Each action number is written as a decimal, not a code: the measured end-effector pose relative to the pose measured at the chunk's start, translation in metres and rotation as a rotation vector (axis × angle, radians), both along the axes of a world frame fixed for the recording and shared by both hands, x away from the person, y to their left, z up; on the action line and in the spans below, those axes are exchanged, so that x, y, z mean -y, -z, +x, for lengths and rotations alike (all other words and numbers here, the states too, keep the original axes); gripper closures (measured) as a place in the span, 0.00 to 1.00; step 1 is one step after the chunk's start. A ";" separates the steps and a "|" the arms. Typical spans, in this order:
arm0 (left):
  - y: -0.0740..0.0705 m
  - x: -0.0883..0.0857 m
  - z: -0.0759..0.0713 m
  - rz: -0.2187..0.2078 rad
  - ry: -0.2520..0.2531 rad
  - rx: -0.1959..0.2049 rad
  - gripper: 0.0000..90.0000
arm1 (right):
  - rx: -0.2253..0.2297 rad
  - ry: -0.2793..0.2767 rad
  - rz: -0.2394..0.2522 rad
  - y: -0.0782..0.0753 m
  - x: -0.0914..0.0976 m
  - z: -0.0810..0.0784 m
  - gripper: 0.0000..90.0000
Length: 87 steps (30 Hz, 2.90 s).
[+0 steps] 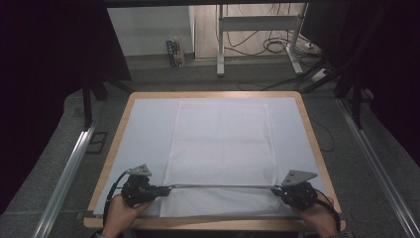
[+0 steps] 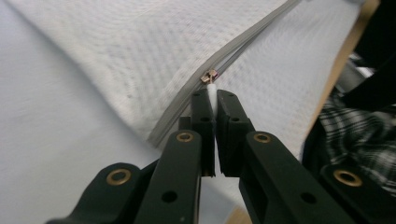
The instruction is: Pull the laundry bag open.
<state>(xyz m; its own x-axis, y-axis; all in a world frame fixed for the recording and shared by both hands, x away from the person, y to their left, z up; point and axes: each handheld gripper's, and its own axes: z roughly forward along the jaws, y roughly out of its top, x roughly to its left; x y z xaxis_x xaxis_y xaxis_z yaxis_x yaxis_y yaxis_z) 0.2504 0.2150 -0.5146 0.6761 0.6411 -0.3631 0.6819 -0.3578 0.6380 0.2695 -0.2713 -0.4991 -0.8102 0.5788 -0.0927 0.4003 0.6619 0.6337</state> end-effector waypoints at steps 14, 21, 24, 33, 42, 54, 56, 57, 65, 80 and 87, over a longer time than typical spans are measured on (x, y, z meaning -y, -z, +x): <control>0.002 -0.023 -0.004 -0.008 -0.063 -0.004 0.97 | 0.002 0.017 0.010 -0.002 0.006 0.000 0.94; 0.003 -0.024 -0.005 0.014 -0.074 -0.006 0.97 | 0.001 0.016 0.006 -0.002 0.004 -0.001 0.94; 0.003 -0.027 -0.005 0.035 -0.098 -0.008 0.97 | -0.006 0.021 0.007 -0.002 0.004 -0.001 0.94; 0.004 -0.023 -0.005 0.103 -0.098 -0.013 0.97 | -0.013 0.008 0.005 -0.001 0.001 -0.003 0.94; 0.009 -0.017 -0.008 0.149 -0.081 -0.035 0.97 | -0.034 0.000 0.005 0.002 0.002 -0.005 0.88; 0.014 -0.015 -0.014 0.205 -0.094 0.006 0.95 | -0.039 -0.035 -0.013 0.007 0.000 -0.013 0.63; 0.014 -0.015 -0.015 0.214 -0.090 0.006 0.95 | -0.035 -0.024 -0.017 0.007 0.001 -0.014 0.58; 0.014 -0.015 -0.015 0.215 -0.090 0.005 0.95 | -0.037 -0.016 -0.016 0.007 0.003 -0.015 0.56; 0.015 -0.015 -0.018 0.222 -0.088 0.004 0.95 | -0.034 0.026 -0.021 0.006 0.017 -0.021 0.50; 0.014 -0.008 -0.022 0.239 -0.107 0.069 0.67 | -0.018 0.069 0.007 0.005 0.022 -0.023 0.37; 0.010 -0.005 -0.026 0.259 -0.144 0.182 0.36 | 0.006 0.100 0.078 0.000 0.021 -0.021 0.24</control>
<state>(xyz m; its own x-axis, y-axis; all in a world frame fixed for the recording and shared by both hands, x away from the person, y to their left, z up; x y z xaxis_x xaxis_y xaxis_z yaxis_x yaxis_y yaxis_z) 0.2248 0.2200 -0.5250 0.6108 0.7897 -0.0573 0.6204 -0.4324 0.6543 0.2488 -0.2921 -0.4989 -0.7478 0.6621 -0.0487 0.4579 0.5675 0.6843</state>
